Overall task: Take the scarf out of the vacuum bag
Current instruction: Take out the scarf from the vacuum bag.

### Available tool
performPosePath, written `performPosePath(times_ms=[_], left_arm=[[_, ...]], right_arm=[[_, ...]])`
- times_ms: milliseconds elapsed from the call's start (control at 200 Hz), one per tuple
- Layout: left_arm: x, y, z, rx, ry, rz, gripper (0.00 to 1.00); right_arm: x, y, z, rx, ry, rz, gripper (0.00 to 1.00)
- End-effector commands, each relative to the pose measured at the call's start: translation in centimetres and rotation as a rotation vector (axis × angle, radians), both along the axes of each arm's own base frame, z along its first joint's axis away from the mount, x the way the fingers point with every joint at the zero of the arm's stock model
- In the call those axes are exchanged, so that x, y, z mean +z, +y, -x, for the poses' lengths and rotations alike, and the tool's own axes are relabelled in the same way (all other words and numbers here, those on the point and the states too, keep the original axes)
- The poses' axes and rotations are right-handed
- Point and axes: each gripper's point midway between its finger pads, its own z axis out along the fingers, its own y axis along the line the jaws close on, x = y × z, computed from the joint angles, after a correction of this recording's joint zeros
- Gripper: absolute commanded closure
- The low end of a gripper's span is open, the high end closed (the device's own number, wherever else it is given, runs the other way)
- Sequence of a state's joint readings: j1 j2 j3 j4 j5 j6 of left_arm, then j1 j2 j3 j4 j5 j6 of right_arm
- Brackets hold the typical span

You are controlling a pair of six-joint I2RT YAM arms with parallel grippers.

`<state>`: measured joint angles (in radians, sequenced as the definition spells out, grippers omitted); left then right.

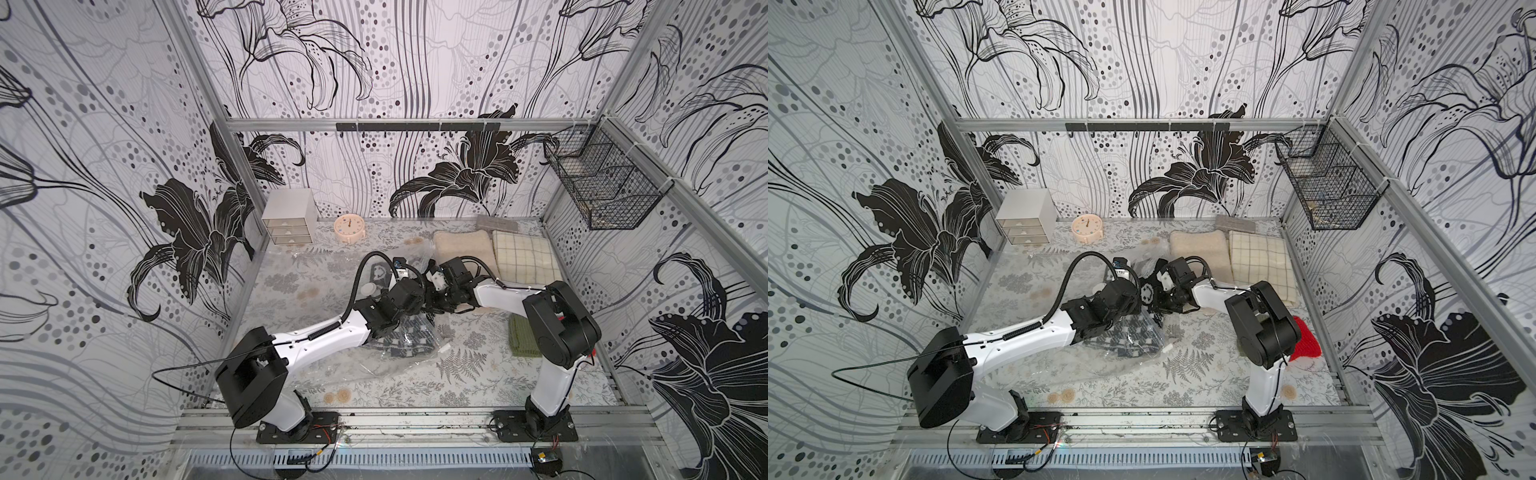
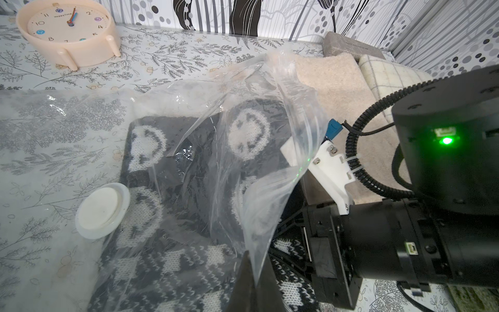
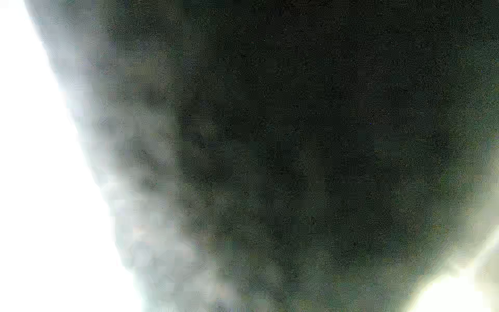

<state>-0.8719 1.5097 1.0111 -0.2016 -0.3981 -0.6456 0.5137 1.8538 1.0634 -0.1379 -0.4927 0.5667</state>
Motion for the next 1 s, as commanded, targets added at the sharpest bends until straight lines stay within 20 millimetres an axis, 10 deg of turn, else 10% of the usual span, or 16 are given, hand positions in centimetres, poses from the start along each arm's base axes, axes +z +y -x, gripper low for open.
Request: performPosePath(times_ms=[0, 471, 996], left_arm=[[0.8, -0.2, -0.2, 0.013, -0.029, 0.034, 1.0], [1.0, -0.1, -0.3, 0.019, -0.033, 0.036, 1.0], [1.2, -0.3, -0.3, 0.003, -0.039, 0.031, 1.0]], right_arm=[[-0.1, -0.3, 0.0, -0.003, -0.003, 0.004, 1.0], [-1.0, -1.2, 0.4, 0.001, -0.004, 0.062, 1.0], [-2.9, 3.9, 2.7, 0.031, 0.054, -0.036, 1.0]])
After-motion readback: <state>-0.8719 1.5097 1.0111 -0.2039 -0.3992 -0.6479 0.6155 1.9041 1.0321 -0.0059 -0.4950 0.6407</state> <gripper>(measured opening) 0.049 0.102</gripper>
